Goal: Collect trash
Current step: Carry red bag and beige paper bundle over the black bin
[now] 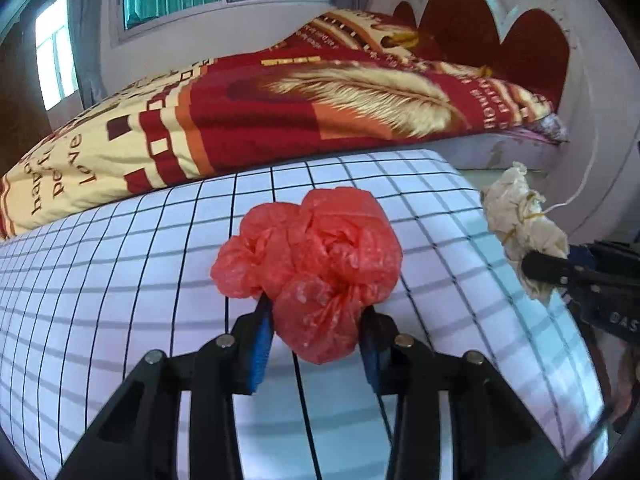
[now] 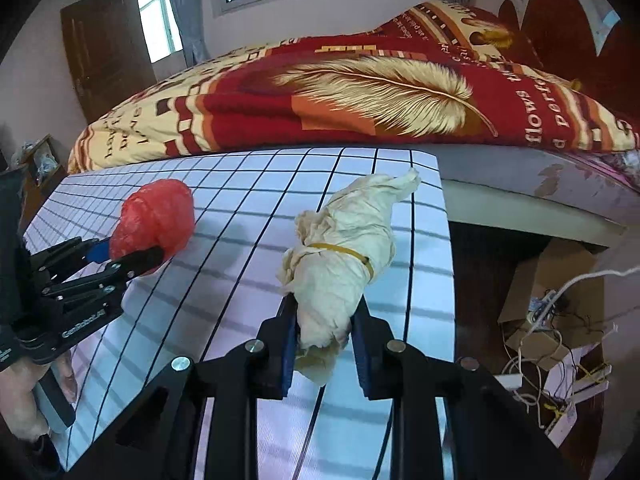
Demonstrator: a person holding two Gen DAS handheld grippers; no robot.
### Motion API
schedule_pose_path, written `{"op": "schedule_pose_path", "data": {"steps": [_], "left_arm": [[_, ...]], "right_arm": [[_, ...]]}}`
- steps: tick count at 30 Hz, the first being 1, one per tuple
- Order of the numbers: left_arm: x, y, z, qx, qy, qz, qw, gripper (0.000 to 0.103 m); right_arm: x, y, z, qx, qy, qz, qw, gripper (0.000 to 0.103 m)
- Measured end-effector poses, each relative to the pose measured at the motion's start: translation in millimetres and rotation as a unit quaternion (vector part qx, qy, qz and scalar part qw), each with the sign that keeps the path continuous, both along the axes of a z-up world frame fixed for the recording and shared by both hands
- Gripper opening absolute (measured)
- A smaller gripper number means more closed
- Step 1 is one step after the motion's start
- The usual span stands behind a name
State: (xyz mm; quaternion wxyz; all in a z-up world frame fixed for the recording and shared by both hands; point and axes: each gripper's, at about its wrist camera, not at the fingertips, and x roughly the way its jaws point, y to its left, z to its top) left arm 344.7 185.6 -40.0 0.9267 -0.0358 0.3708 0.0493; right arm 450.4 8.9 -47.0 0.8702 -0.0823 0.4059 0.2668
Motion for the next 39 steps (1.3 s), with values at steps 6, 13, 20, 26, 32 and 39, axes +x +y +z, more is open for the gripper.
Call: {"op": "schedule_pose_path", "data": {"steps": [6, 13, 20, 26, 32, 39], "left_arm": [[-54, -17, 19, -0.003, -0.017, -0.007, 0.9998, 0.04], [-119, -30, 31, -0.018, -0.022, -0.009, 0.9995, 0.04], [-171, -39, 39, -0.038, -0.034, -0.011, 0.9987, 0.04], [-196, -56, 35, -0.037, -0.039, -0.017, 0.9984, 0.04], [-212, -77, 30, -0.029, -0.042, -0.036, 0.9981, 0.04], [-215, -103, 23, -0.028, -0.035, -0.063, 0.997, 0.04]], "right_arm": [[-61, -16, 16, 0.0, -0.012, -0.001, 1.0, 0.026], [-147, -35, 34, -0.003, -0.034, 0.006, 0.999, 0.026], [-224, -60, 54, 0.004, -0.06, 0.001, 0.998, 0.026], [-258, -78, 58, 0.01, -0.071, -0.007, 0.997, 0.026], [-279, -96, 55, 0.012, -0.074, -0.019, 0.997, 0.026], [-297, -117, 52, 0.014, -0.075, -0.035, 0.996, 0.026]]}}
